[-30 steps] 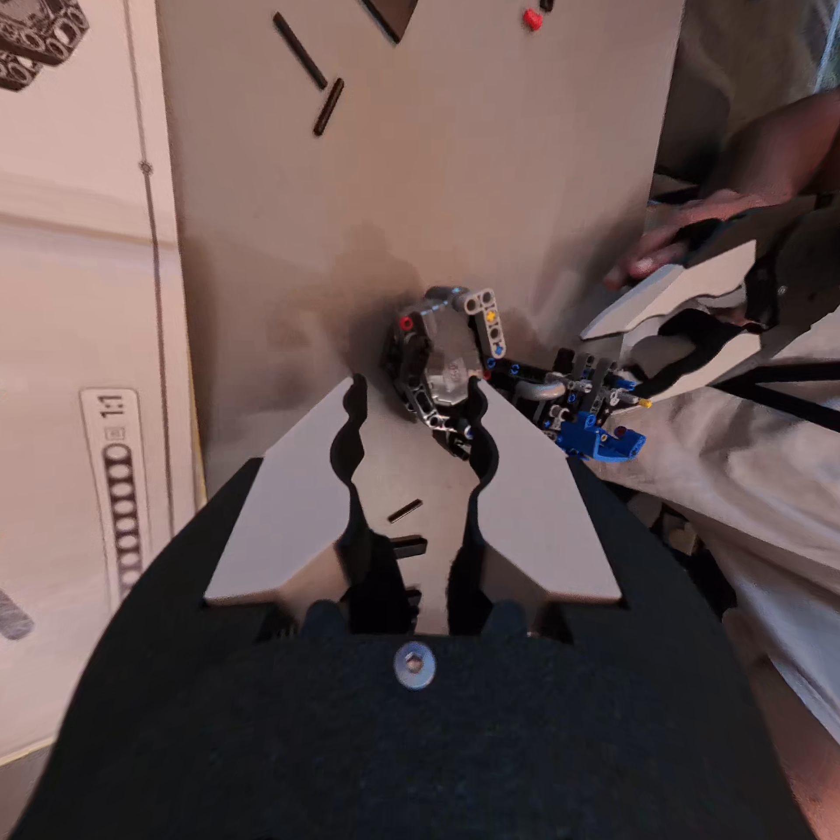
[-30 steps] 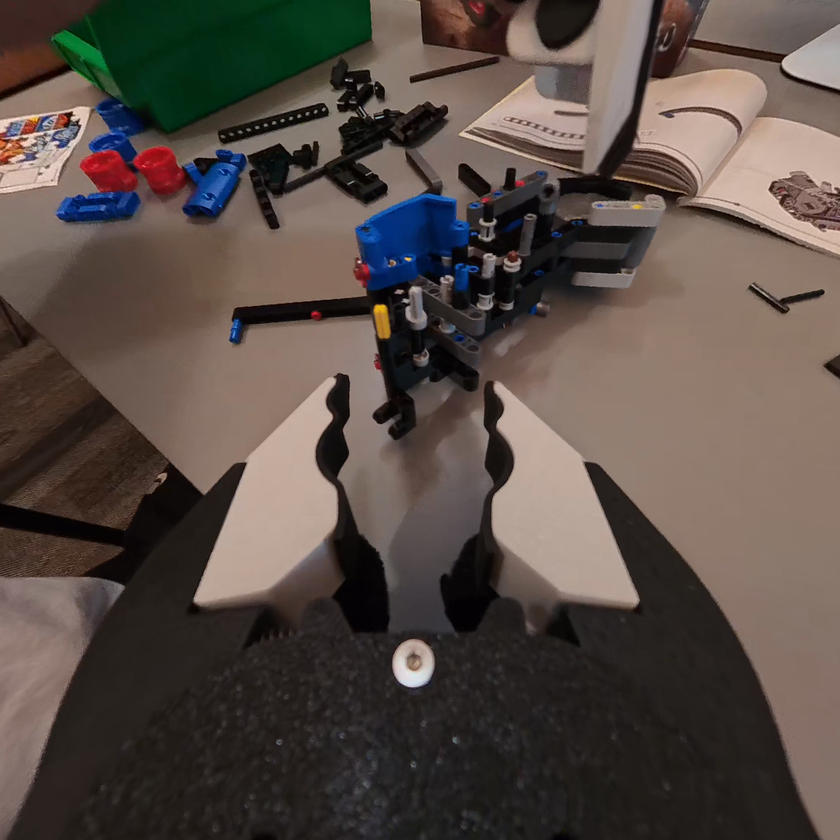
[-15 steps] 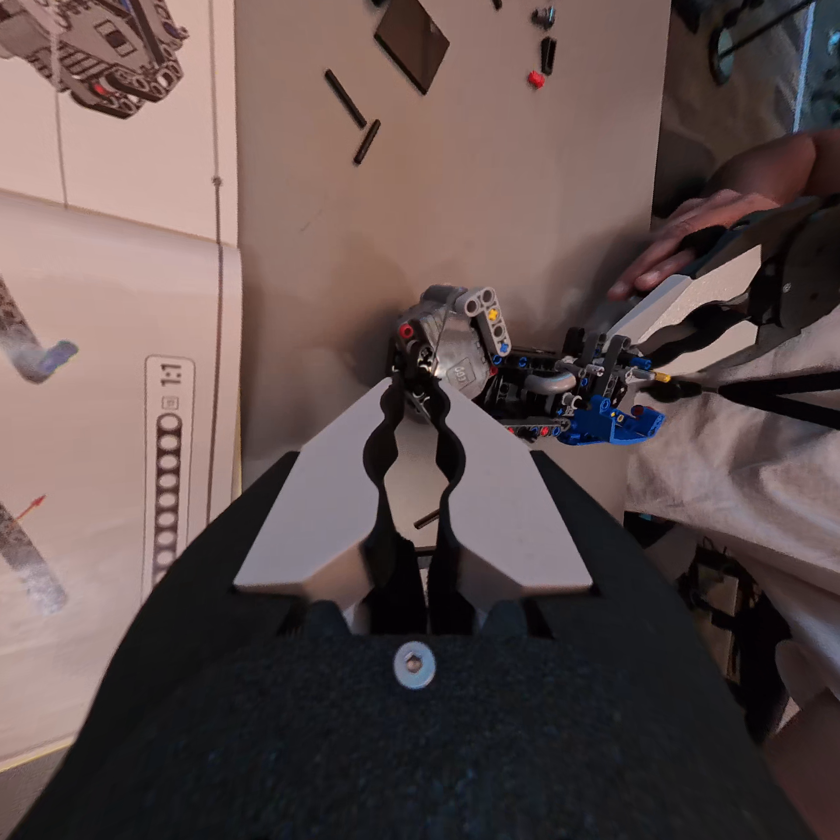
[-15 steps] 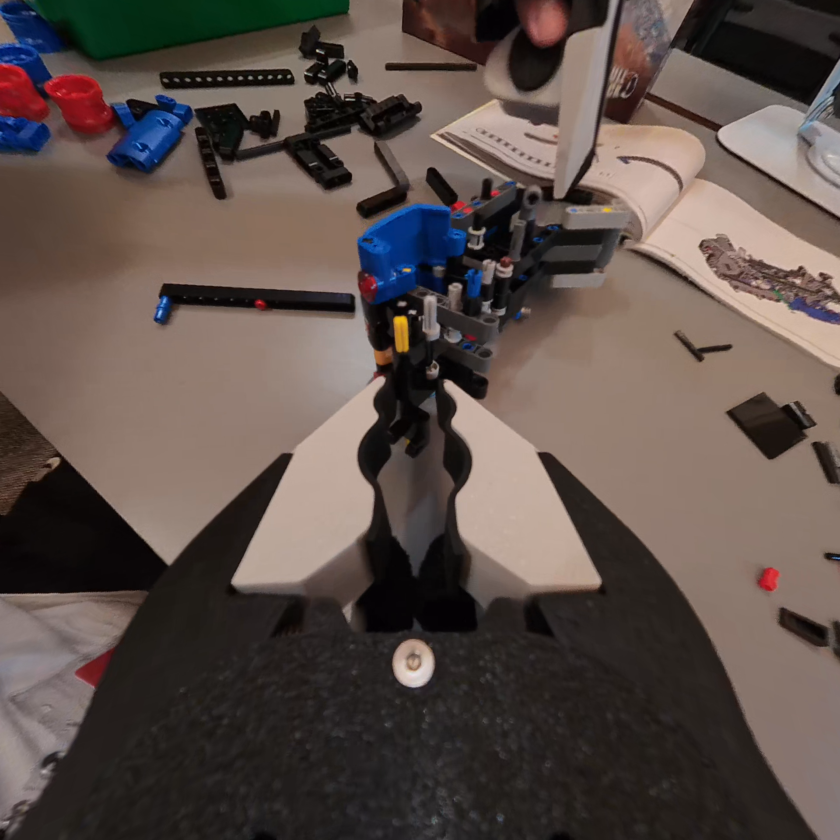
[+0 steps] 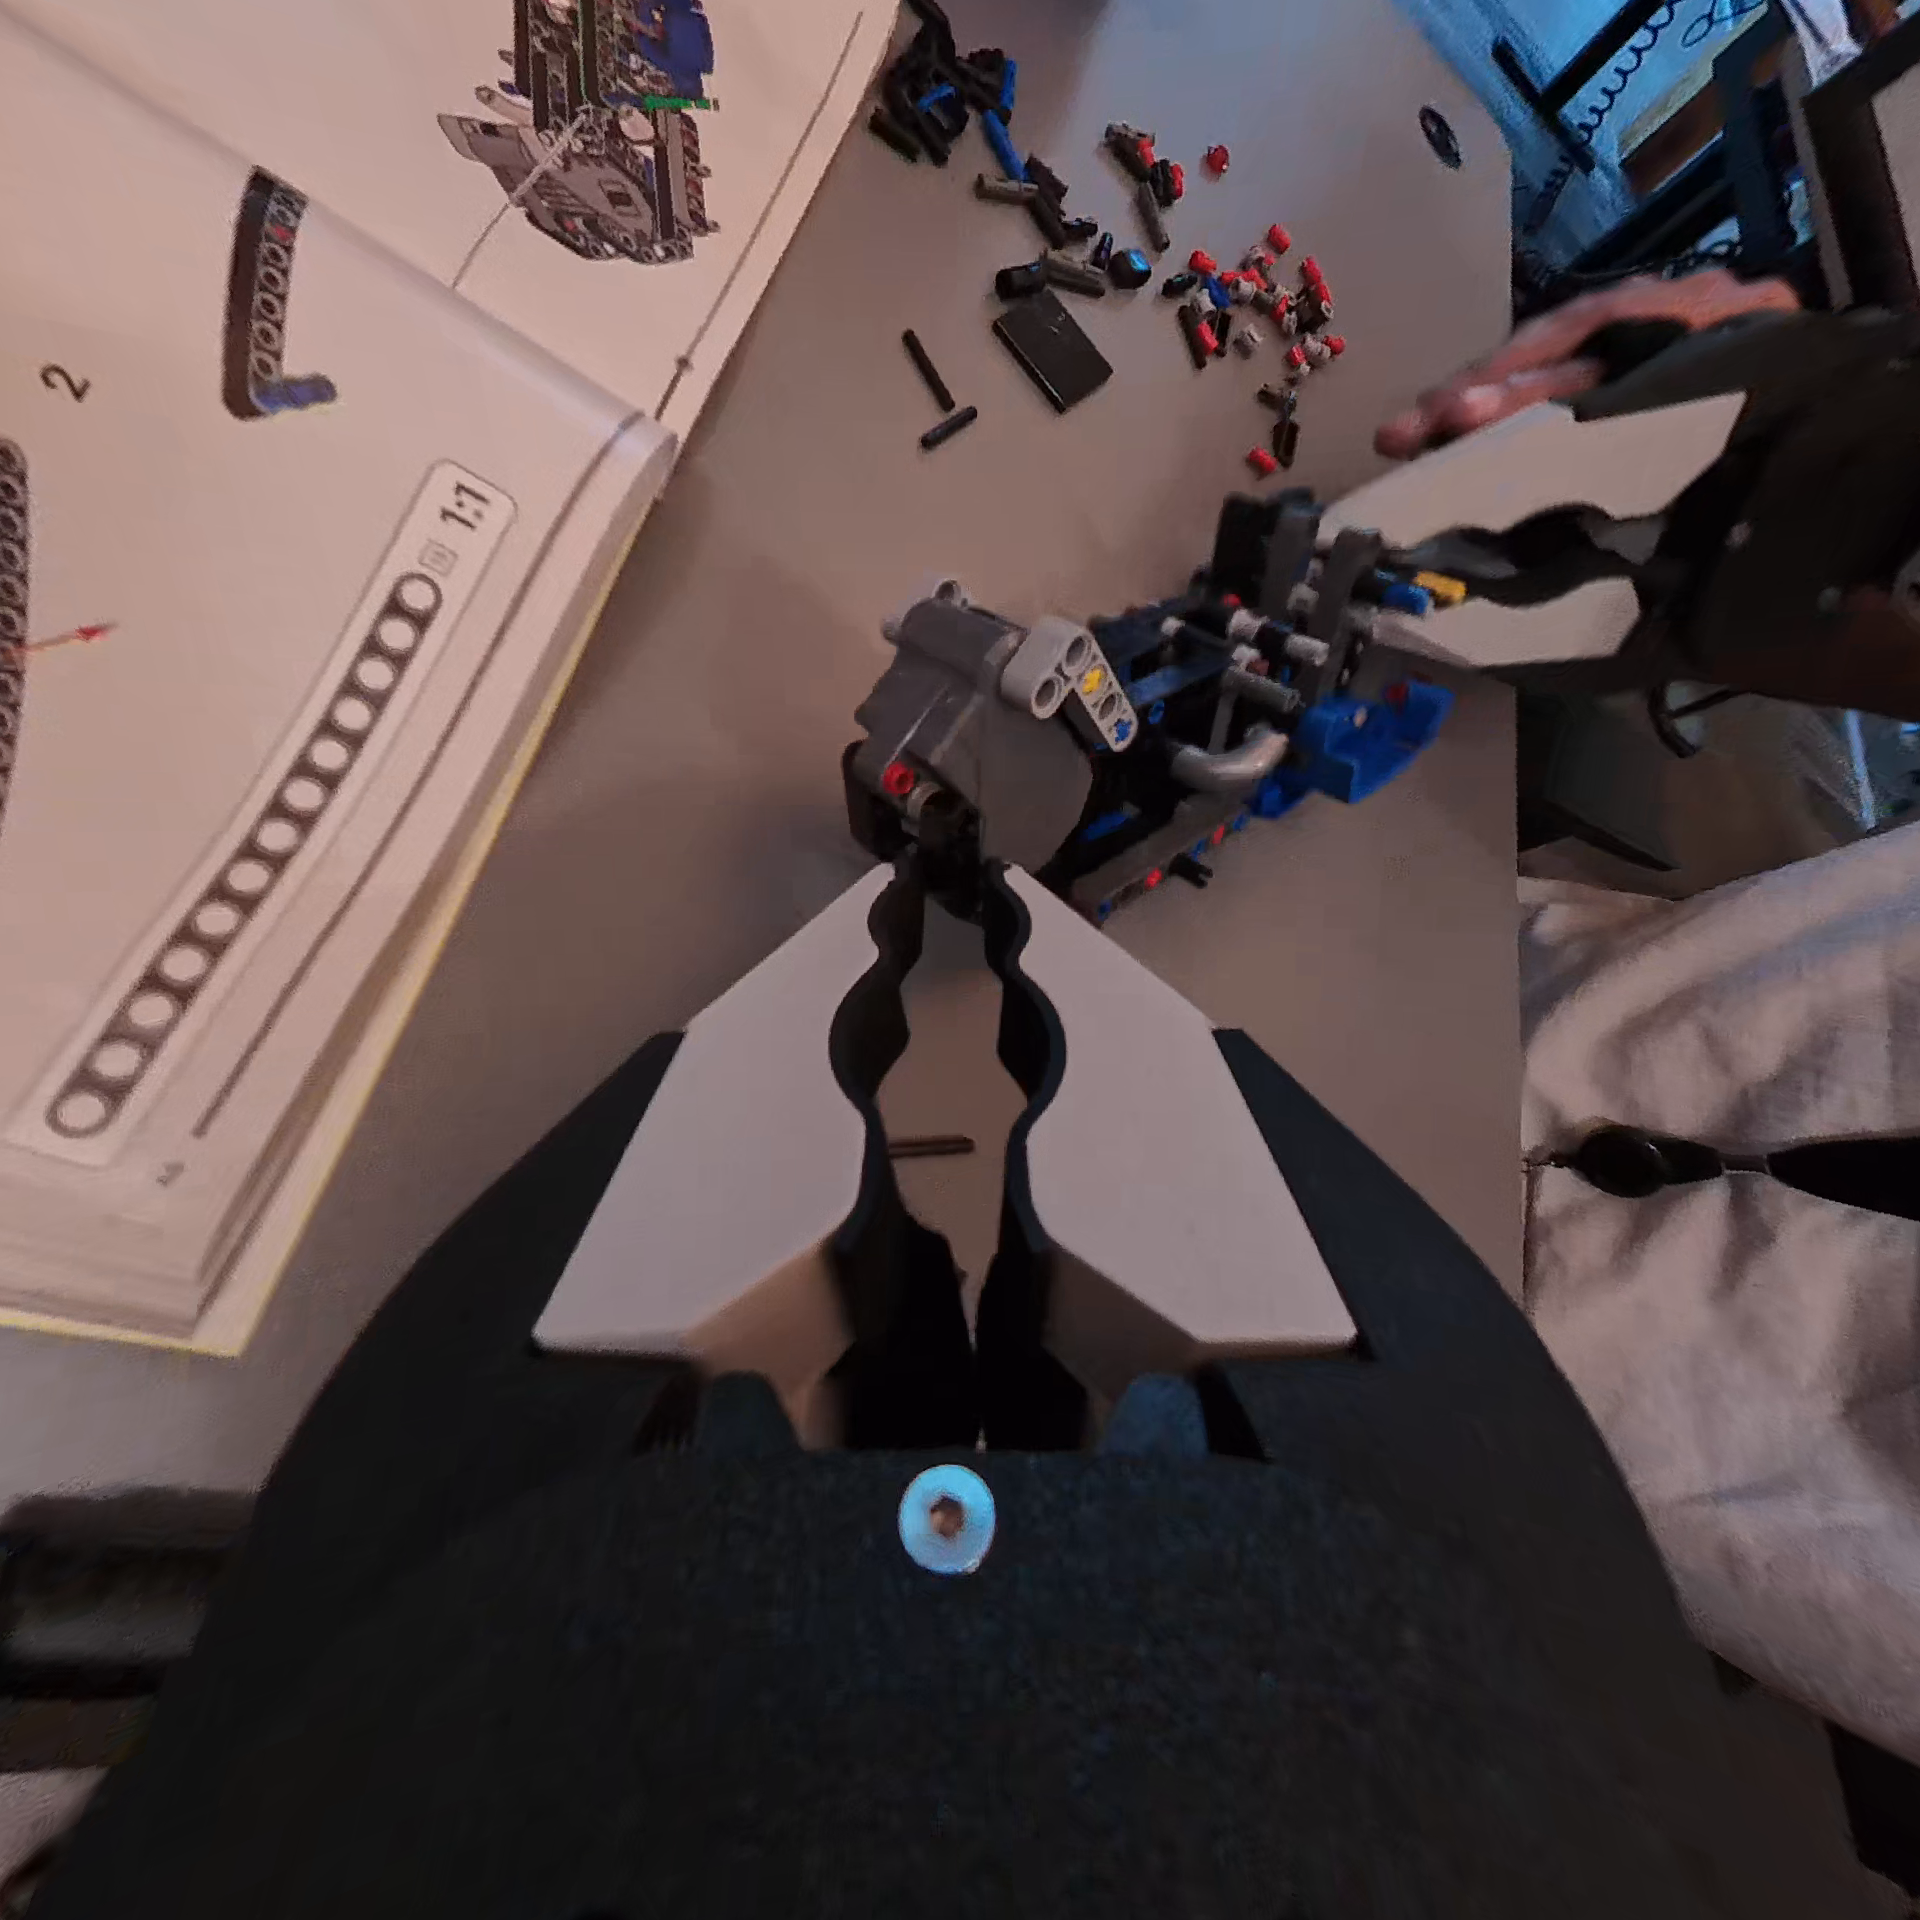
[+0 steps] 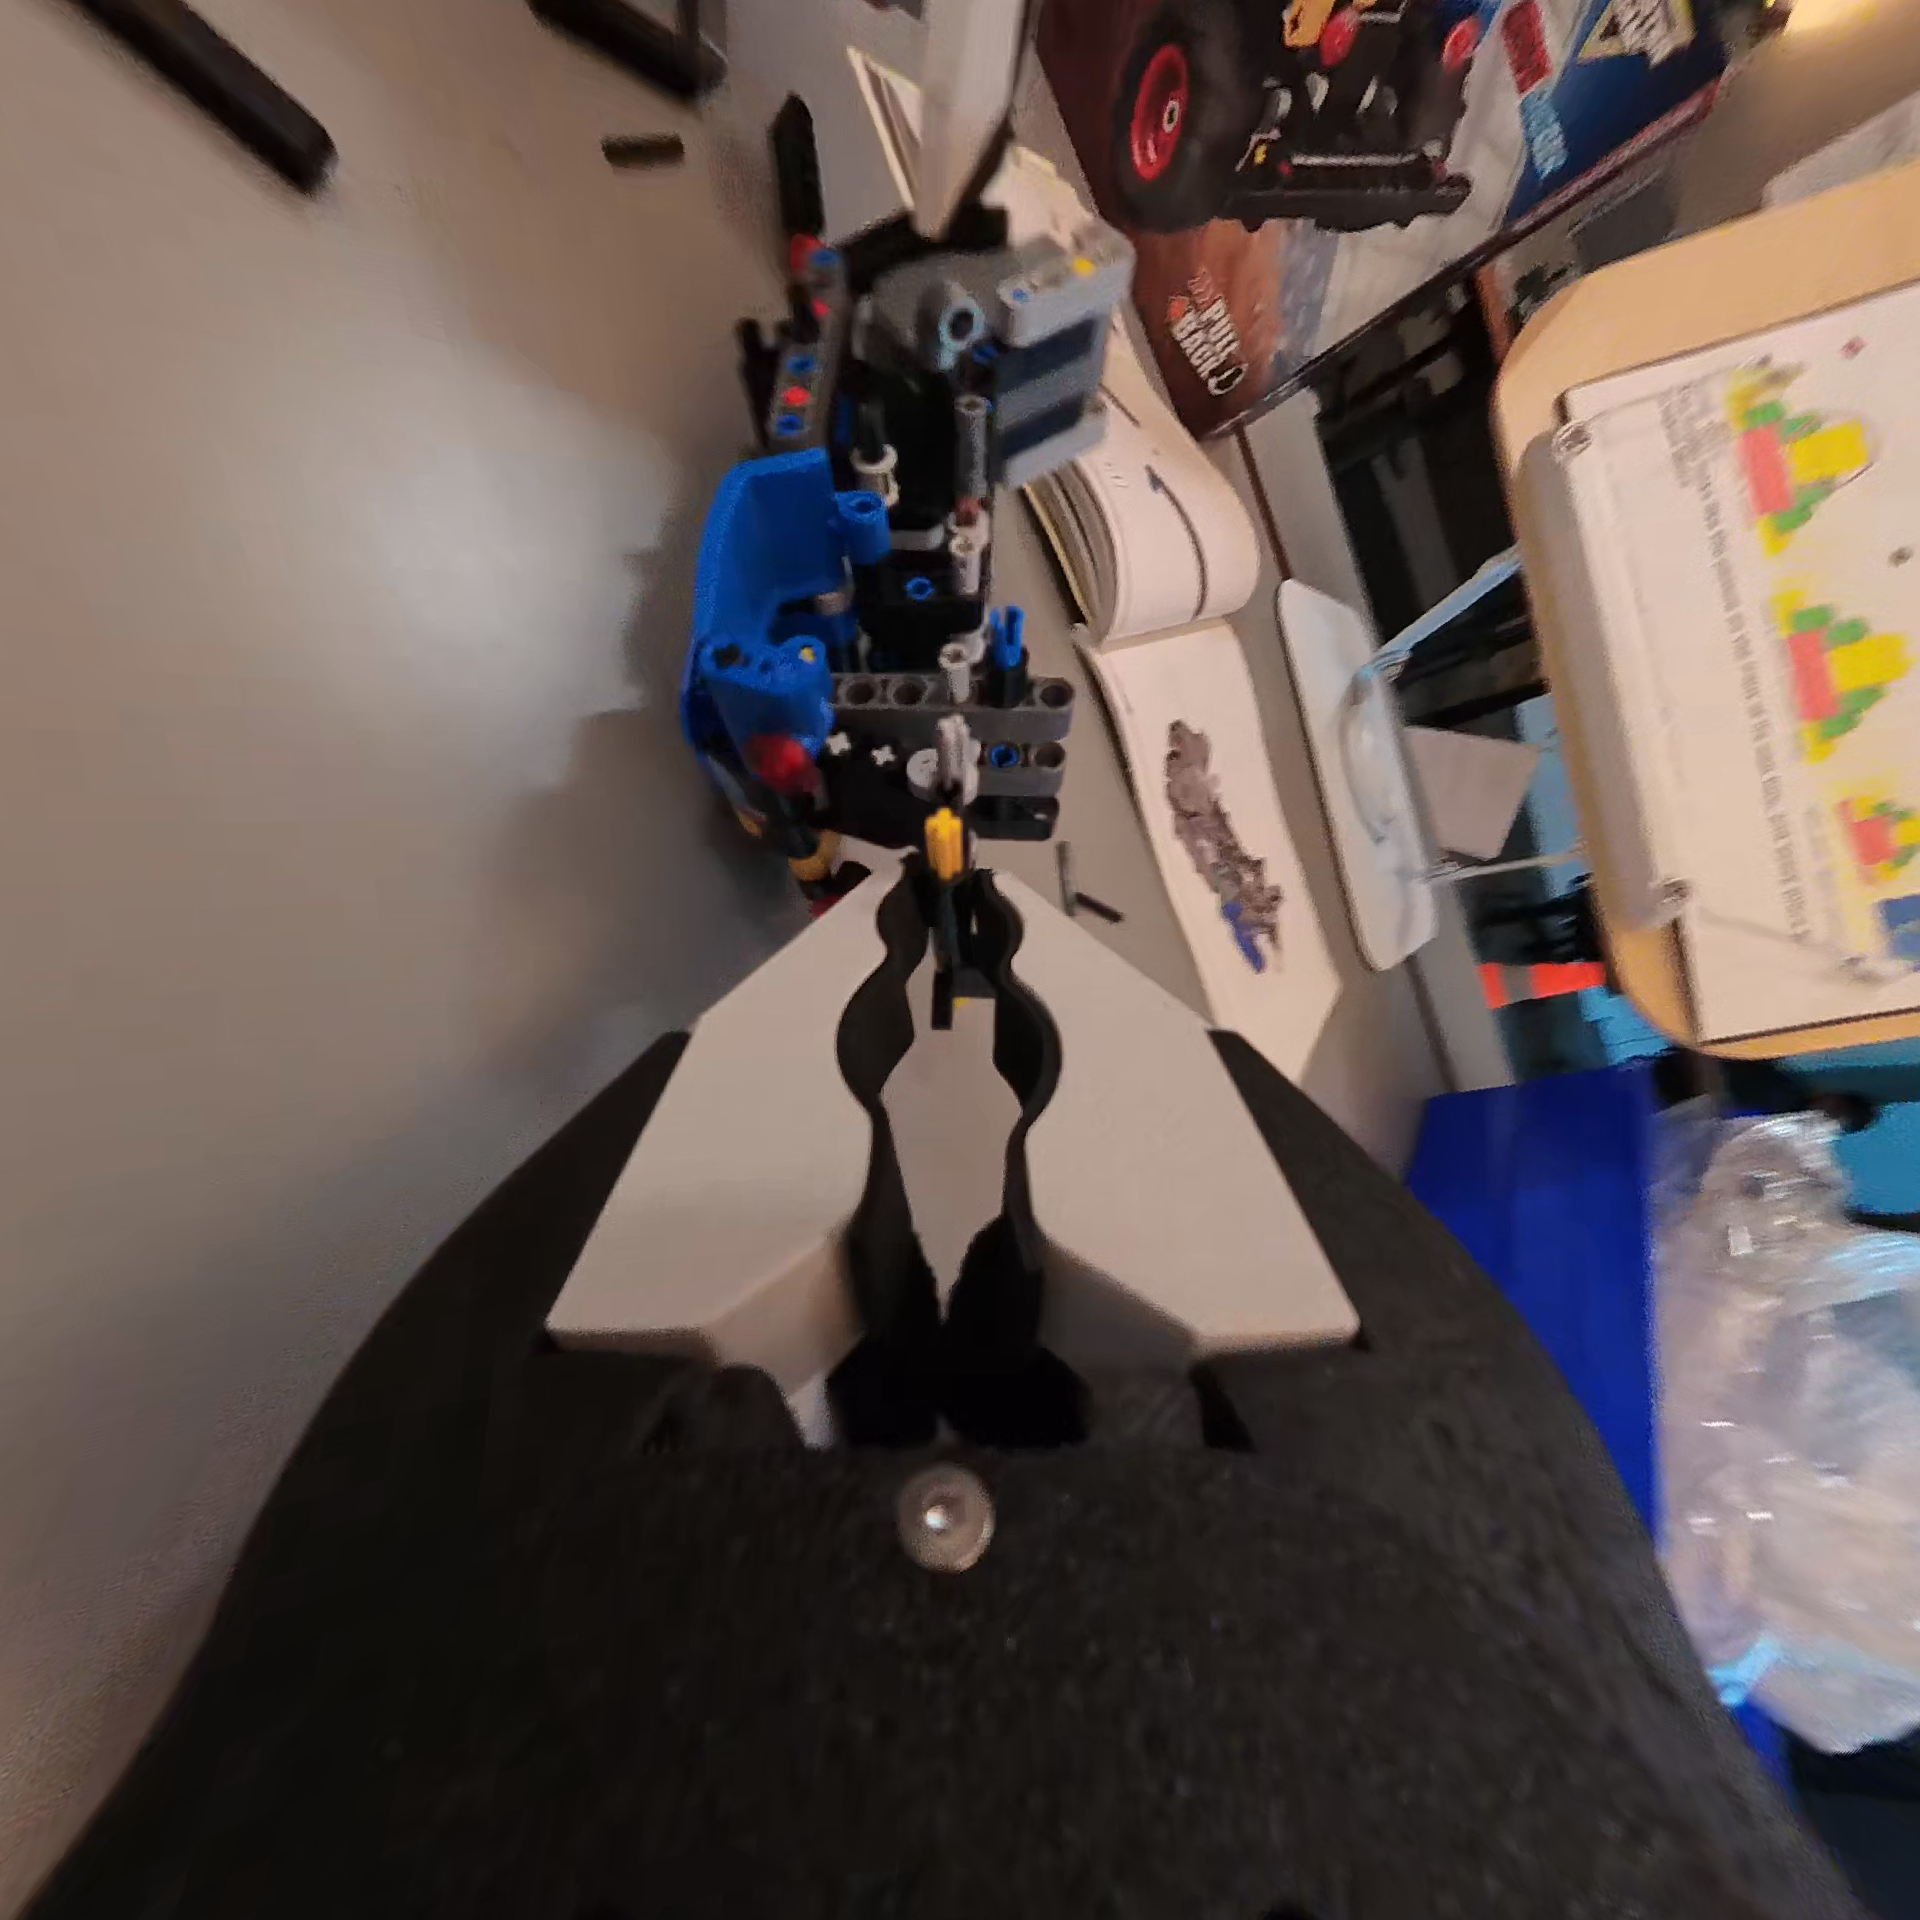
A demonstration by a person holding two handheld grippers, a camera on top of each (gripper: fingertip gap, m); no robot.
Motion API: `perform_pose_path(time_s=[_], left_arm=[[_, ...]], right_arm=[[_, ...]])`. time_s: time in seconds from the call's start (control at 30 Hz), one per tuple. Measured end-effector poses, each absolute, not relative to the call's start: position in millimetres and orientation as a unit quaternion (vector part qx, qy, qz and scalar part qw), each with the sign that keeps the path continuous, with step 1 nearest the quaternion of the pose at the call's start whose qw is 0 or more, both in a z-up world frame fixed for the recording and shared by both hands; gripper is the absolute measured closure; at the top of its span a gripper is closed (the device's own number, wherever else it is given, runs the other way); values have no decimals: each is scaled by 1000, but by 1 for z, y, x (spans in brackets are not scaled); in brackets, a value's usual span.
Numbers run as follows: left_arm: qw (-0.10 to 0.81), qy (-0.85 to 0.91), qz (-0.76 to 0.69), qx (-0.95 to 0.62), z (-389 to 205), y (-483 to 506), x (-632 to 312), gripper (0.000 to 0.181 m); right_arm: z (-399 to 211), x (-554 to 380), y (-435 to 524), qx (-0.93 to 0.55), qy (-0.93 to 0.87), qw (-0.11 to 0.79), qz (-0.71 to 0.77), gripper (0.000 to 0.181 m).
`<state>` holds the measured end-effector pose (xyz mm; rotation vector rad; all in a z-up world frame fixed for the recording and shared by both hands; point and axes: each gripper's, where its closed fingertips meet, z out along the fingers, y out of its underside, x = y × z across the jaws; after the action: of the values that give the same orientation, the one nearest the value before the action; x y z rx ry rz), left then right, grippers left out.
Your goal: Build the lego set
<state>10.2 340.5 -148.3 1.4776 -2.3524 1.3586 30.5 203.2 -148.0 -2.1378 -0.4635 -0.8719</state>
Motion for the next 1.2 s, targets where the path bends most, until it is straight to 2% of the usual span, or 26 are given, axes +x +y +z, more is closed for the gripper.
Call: perform_pose_path(time_s=[0.03, 0.27, 0.47, 0.77, 0.87, 1.03, 1.2], left_arm=[[13, -760, 441, 477, -148, 339, 5, 172], [-69, -767, 432, 470, -146, 327, -20, 172], [-113, -786, 423, 436, -148, 311, -34, 173], [-118, -790, 425, 426, -152, 303, -47, 174], [-125, -793, 421, 421, -151, 305, -50, 165], [-152, -831, 422, 329, -127, 295, -38, 130], [-113, -889, 376, 236, -130, 277, -17, 129]], right_arm=[[-147, 35, 203, -832, -202, 375, -356, 173], [-150, 53, 206, -792, -283, 348, -413, 172], [-150, 58, 203, -769, -310, 347, -438, 160], [-158, 43, 173, -769, -304, 359, -433, 140], [-158, 38, 158, -780, -283, 383, -406, 137], [-164, 36, 154, -774, -306, 379, -405, 131], [-161, 28, 146, -762, -328, 372, -417, 126]])
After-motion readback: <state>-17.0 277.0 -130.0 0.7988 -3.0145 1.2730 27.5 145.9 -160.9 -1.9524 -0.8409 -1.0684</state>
